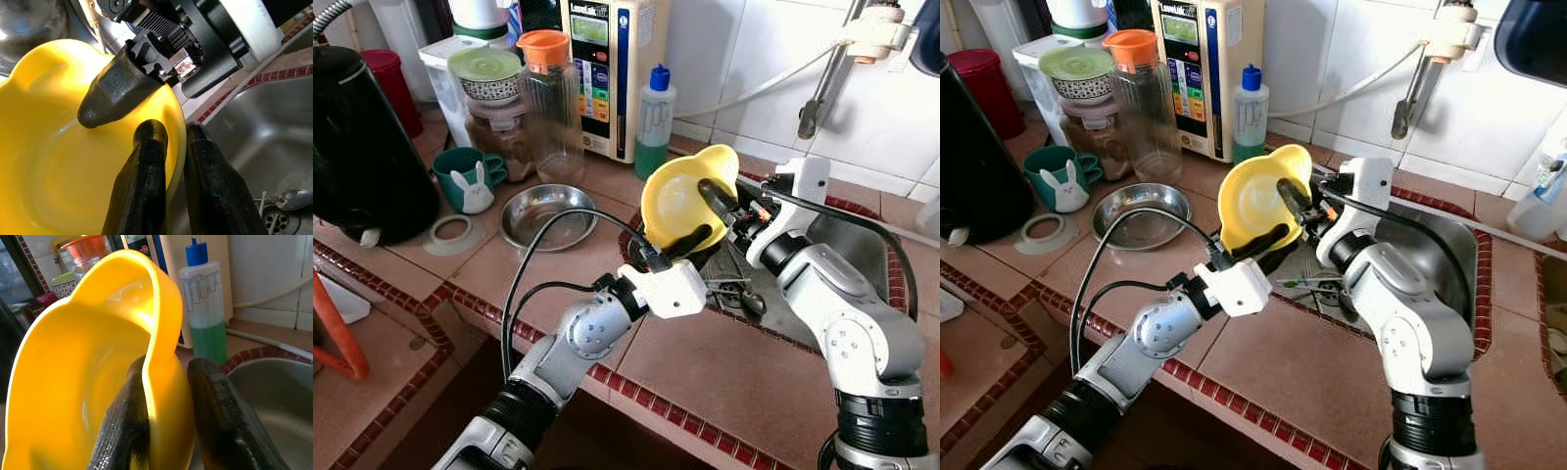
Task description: Kitchen organization
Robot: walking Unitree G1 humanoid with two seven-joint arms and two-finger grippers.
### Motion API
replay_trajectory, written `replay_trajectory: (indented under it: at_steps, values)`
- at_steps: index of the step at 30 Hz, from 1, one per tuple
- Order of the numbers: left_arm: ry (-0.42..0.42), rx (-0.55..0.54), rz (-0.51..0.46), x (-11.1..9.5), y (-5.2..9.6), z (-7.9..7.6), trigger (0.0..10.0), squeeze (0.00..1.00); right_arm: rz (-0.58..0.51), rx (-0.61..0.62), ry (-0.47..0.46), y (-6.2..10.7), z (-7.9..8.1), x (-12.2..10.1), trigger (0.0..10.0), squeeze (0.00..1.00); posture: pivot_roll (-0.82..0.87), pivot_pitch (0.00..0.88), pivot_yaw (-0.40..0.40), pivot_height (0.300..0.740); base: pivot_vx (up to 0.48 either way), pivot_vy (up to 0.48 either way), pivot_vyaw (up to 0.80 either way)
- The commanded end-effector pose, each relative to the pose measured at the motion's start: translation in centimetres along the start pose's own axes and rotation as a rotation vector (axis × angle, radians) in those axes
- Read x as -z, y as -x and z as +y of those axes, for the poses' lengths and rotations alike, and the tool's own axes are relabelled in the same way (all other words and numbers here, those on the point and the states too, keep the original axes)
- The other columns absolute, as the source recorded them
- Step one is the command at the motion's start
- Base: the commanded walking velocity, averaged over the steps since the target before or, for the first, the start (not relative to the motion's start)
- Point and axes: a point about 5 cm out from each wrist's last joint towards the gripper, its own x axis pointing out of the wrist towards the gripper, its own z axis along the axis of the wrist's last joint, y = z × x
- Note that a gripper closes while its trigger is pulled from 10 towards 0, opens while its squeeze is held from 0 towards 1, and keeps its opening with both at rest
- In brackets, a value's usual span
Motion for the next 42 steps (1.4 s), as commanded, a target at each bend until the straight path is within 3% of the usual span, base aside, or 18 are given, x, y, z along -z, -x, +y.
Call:
replay_trajectory:
  at_steps: [1,8,9,11,12,13,18,24,33,38,42]
  values:
    - [0.0,-0.022,0.007,0.2,0.3,0.4,10.0,0.0,-0.034,0.113,0.021,0.6,-2.0,-0.8,0.0,0.0,0.07,0.016,0.018,0.74,0.0,0.0,0.0]
    - [0.011,-0.027,0.006,0.2,0.3,0.4,10.0,0.0,-0.035,0.123,0.019,0.5,-2.1,-0.8,0.0,0.0,0.06,0.015,0.017,0.74,0.0,0.0,0.0]
    - [0.018,-0.03,0.006,0.2,0.3,0.4,10.0,0.07,-0.035,0.124,0.019,0.5,-2.1,-0.8,0.0,0.0,0.07,0.015,0.016,0.74,0.0,0.0,0.0]
    - [0.022,-0.032,0.005,0.2,0.3,0.4,10.0,0.07,-0.036,0.125,0.02,0.5,-2.1,-0.8,0.0,0.0,0.07,0.015,0.016,0.74,0.0,0.0,0.0]
    - [0.024,-0.031,0.006,0.2,0.3,0.4,10.0,0.95,-0.037,0.127,0.018,0.5,-2.1,-0.8,0.0,0.0,0.07,0.016,0.017,0.74,0.0,0.0,0.0]
    - [0.026,-0.033,0.006,0.2,0.3,0.4,10.0,1.0,-0.037,0.128,0.018,0.5,-2.1,-0.8,0.0,0.0,0.07,0.016,0.017,0.74,0.0,0.0,0.0]
    - [0.053,-0.04,-0.004,0.0,0.3,0.4,10.0,1.0,-0.035,0.134,0.014,0.4,-2.2,-0.7,0.0,0.0,0.07,0.017,0.017,0.74,0.0,0.0,0.0]
    - [0.064,-0.077,-0.056,-0.7,0.2,0.9,10.0,1.0,-0.036,0.228,0.027,0.3,-3.3,-0.5,0.0,0.0,0.07,0.02,0.015,0.74,0.0,0.0,0.0]
    - [0.074,-0.086,-0.082,-1.1,0.3,1.0,10.0,1.0,-0.031,0.327,0.073,-1.0,-4.6,0.4,0.0,0.0,0.08,0.02,0.01,0.74,0.0,0.0,0.0]
    - [0.086,-0.109,-0.072,-1.0,0.5,1.5,10.0,1.0,-0.02,0.393,0.132,-1.6,-5.5,1.5,0.0,0.0,0.09,0.021,0.009,0.74,0.0,0.0,0.0]
    - [0.107,-0.132,-0.032,-0.4,1.0,1.9,10.0,1.0,0.035,0.44,0.229,-2.3,-6.6,2.7,0.0,0.0,0.1,0.023,0.007,0.74,0.0,0.0,0.0]
